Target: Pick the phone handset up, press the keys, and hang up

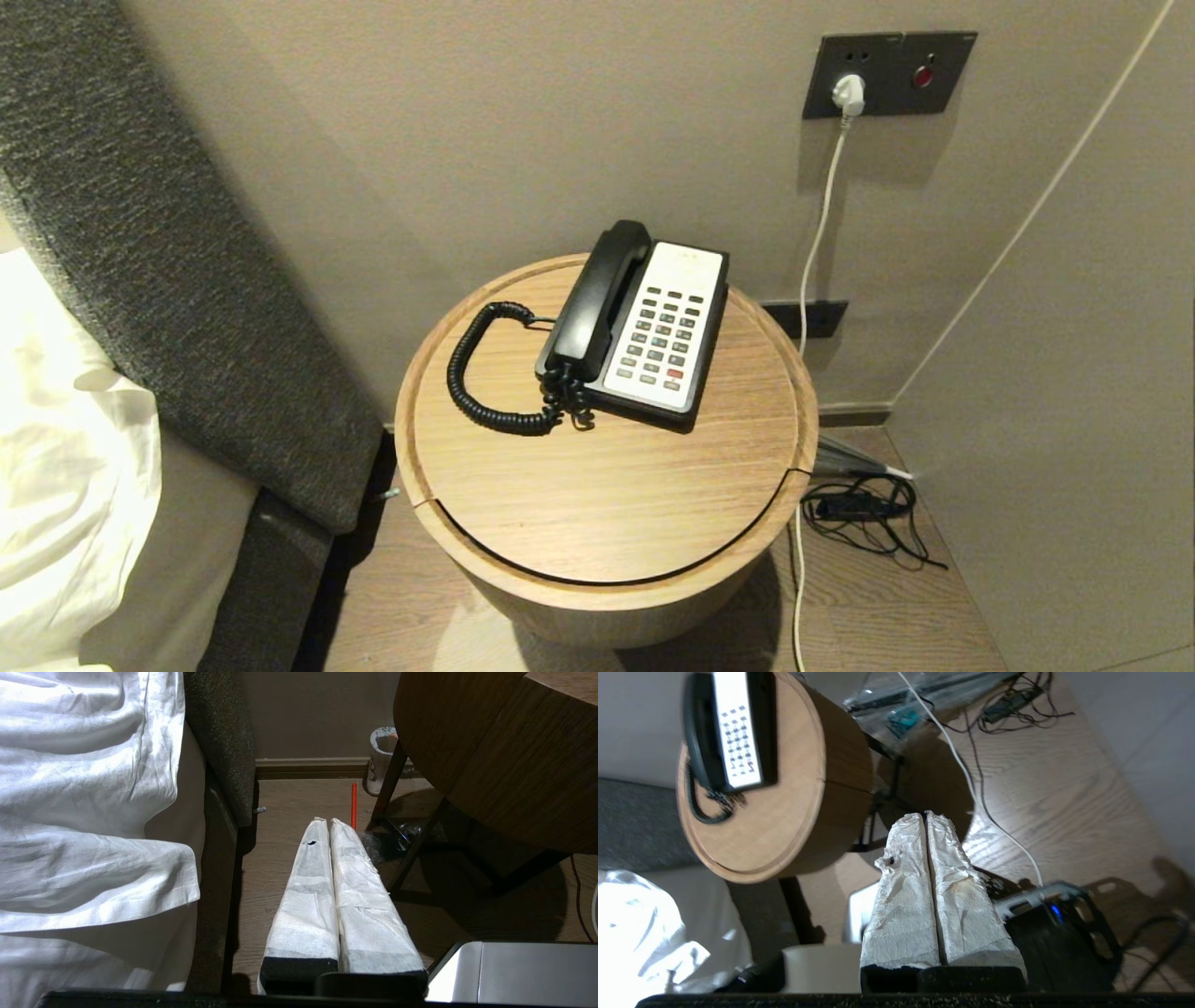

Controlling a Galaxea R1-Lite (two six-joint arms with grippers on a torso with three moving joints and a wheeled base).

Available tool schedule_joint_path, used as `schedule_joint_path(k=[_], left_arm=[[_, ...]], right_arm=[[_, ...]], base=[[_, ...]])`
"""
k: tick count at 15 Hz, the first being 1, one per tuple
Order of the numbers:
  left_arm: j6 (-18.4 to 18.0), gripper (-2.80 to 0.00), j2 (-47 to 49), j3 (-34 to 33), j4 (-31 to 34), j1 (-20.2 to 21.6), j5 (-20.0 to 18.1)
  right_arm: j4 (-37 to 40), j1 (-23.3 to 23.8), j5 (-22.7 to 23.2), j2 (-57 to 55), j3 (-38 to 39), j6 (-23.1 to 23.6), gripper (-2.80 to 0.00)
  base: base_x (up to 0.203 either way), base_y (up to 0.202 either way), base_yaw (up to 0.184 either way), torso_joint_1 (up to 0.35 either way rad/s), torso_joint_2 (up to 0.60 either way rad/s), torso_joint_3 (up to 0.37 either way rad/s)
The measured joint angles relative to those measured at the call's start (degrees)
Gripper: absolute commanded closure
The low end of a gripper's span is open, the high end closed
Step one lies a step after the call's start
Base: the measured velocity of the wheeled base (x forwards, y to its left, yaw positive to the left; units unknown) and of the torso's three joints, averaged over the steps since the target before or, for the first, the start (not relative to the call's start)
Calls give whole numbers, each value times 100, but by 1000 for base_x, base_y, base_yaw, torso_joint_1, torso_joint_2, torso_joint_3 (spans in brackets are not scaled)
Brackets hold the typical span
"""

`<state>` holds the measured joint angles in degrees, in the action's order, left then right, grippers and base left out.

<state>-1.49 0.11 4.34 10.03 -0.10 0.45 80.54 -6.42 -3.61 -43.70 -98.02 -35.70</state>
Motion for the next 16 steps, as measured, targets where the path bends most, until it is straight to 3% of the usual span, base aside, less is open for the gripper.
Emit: schedule_joint_path(k=[4,10,16], left_arm=[[5,0,-11,-35,-3,0,-4],[44,0,-11,-40,-21,0,-25],[56,0,-11,-43,-22,0,-23]], right_arm=[[-41,97,204,882,867,195,0],[126,646,774,2194,2215,1168,0],[-599,693,744,3182,3543,1931,0]], base=[[0,0,0,0,0,0],[0,0,0,0,0,0],[0,0,0,0,0,0]])
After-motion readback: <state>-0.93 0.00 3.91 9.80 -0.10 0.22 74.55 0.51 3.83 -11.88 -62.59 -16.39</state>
